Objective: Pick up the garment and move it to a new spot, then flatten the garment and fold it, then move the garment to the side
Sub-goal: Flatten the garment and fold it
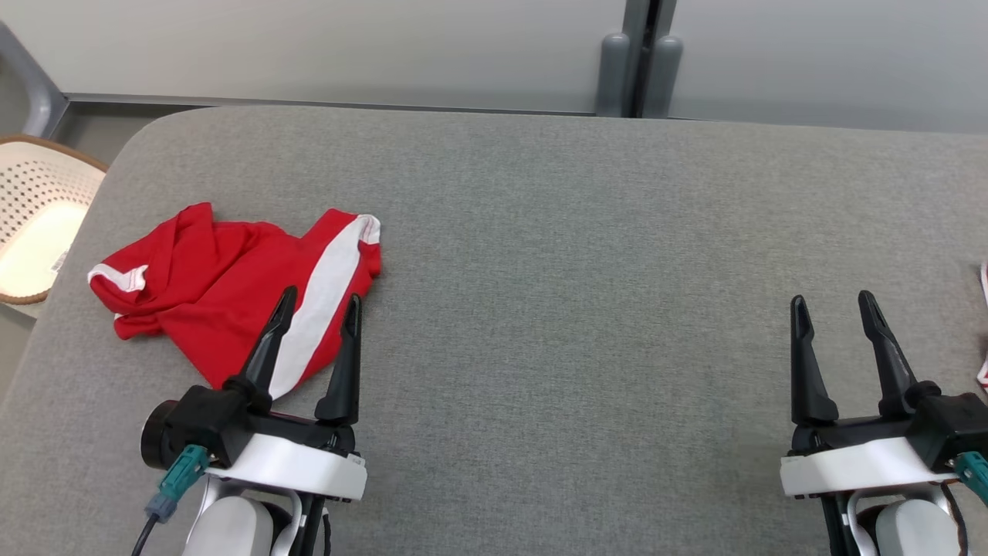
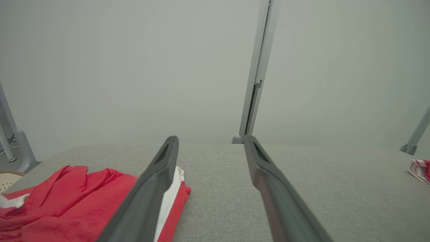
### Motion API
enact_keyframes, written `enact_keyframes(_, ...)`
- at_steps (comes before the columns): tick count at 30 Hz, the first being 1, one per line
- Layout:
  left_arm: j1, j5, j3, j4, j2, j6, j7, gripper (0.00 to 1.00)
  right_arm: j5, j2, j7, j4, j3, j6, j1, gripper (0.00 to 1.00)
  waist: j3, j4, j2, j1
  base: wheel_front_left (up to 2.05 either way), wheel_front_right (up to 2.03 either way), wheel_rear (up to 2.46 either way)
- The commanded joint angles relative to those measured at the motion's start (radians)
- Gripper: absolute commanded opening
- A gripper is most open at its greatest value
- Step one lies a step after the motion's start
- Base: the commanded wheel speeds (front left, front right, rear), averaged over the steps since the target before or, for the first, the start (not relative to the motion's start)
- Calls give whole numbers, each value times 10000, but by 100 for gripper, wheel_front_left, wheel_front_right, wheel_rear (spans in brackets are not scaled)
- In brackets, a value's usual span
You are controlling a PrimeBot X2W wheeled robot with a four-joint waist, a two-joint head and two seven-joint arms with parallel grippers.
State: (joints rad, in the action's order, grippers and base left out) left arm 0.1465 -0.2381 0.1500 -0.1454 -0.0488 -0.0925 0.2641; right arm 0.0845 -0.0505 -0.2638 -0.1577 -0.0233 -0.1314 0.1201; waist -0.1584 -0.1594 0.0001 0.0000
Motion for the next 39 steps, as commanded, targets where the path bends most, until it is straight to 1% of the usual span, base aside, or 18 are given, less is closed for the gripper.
enact_keyframes(1, -49, 20, -100, -17, -36, 6, 0, 100, 11, -11, -11, -47, 76, 15, -85, 100, -26, -182, -1, 0, 0, 0, 0)
enact_keyframes(6, -12, -108, -229, -43, -35, 39, 0, 100, 70, -16, -11, -129, 414, 13, -87, 100, -32, -795, -1, 0, 0, 0, 0)
enact_keyframes(8, -7, -176, -203, -68, -33, 49, 0, 100, 104, -57, -11, -172, 513, 13, -121, 100, -25, -1116, -1, 0, 0, 0, 0)
enact_keyframes(9, -35, -214, -212, -74, -33, 79, 0, 100, 96, -101, -11, -222, 631, 13, -118, 100, -1, -1427, -1, 0, 0, 0, 0)
enact_keyframes(14, -168, -300, -283, -19, -33, 170, 0, 100, 199, -191, -11, -420, 1021, 10, -90, 100, 90, -2208, -1, 0, 0, 0, 0)
enact_keyframes(18, -269, -309, -351, 33, -33, 251, -1, 100, 269, -198, -9, -527, 1204, 10, -14, 100, 198, -2720, -1, 0, 0, 0, 0)
enact_keyframes(22, -396, -326, -390, -9, -33, 282, 0, 100, 343, -181, -9, -668, 1283, 10, -9, 100, 275, -3075, -1, 0, 0, 0, 0)
enact_keyframes(28, -518, -382, -510, 36, -31, 281, 0, 100, 434, -151, -11, -726, 1343, 10, -42, 100, 316, -3230, -1, 0, 0, 0, 0)
enact_keyframes(35, -303, -461, -833, -8, -33, 242, 0, 100, 424, -160, -11, -680, 1326, 10, 74, 100, 137, -2958, -1, 0, 0, 0, 0)
enact_keyframes(37, -163, -47, -901, -101, -28, 146, 0, 100, 370, -200, -11, -638, 1237, 10, 134, 100, 4, -2835, -1, 0, 0, 0, 0)
enact_keyframes(39, -52, 236, -910, -474, -99, 24, 0, 100, 340, -220, -11, -602, 1123, 10, 192, 100, -147, -2705, -1, 0, 0, 0, 0)
